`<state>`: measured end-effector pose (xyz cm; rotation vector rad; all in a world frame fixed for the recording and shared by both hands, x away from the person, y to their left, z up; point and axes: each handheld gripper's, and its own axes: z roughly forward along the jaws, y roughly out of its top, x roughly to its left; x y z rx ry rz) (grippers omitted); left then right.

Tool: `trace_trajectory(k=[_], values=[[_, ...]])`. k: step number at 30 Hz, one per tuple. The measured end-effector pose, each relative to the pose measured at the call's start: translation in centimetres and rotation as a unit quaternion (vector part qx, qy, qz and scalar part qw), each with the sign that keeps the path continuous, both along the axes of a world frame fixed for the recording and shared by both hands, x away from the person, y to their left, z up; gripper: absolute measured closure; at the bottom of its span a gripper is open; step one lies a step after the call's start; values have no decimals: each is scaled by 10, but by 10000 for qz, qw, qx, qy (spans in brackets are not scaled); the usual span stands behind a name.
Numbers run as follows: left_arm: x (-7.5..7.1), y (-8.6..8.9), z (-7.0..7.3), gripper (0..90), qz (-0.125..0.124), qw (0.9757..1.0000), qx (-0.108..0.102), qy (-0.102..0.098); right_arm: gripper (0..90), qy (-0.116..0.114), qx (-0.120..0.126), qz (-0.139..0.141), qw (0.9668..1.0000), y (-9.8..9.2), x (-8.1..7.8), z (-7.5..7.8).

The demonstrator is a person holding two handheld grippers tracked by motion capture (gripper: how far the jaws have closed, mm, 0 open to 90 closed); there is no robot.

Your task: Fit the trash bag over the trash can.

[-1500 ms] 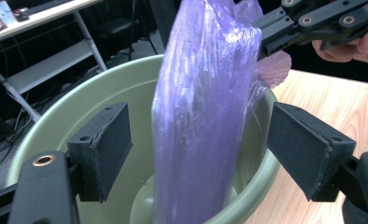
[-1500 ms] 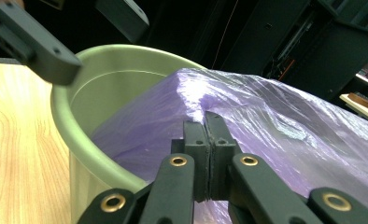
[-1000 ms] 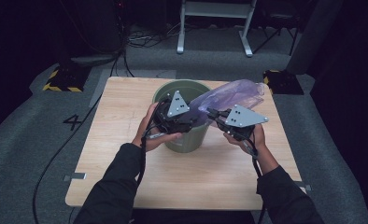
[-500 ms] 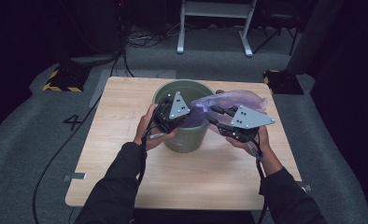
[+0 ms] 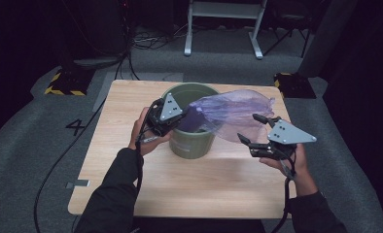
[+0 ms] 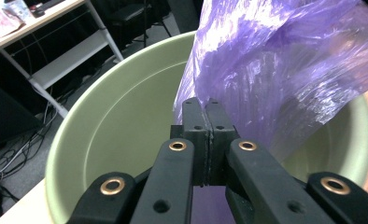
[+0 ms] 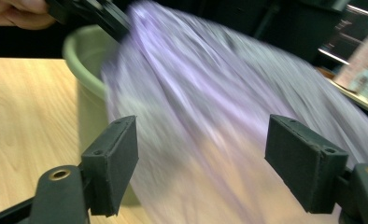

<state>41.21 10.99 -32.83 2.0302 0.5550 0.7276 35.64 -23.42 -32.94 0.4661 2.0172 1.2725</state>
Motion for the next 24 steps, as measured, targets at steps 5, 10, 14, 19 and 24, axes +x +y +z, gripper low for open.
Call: trace_trajectory(k=[5, 10, 14, 19, 24], values=[[1, 13, -3, 889, 78, 10000, -53, 3, 221, 201, 208, -250, 9993, -24, 1, -14], [3, 22, -4, 887, 113, 9997, -199, 0, 192, 655, 634, -180, 9957, -38, 19, -27], [6, 28, -7, 884, 126, 9997, -215, 39, 191, 996, 715, -216, 9922, -39, 36, -39], [6, 32, -10, 852, 205, 9995, -250, 58, 539, 975, 840, 249, 9914, -34, 41, -45], [1, 36, -8, 582, 374, 9985, -390, 44, 799, 609, 826, 553, 9932, -30, 29, -40]])
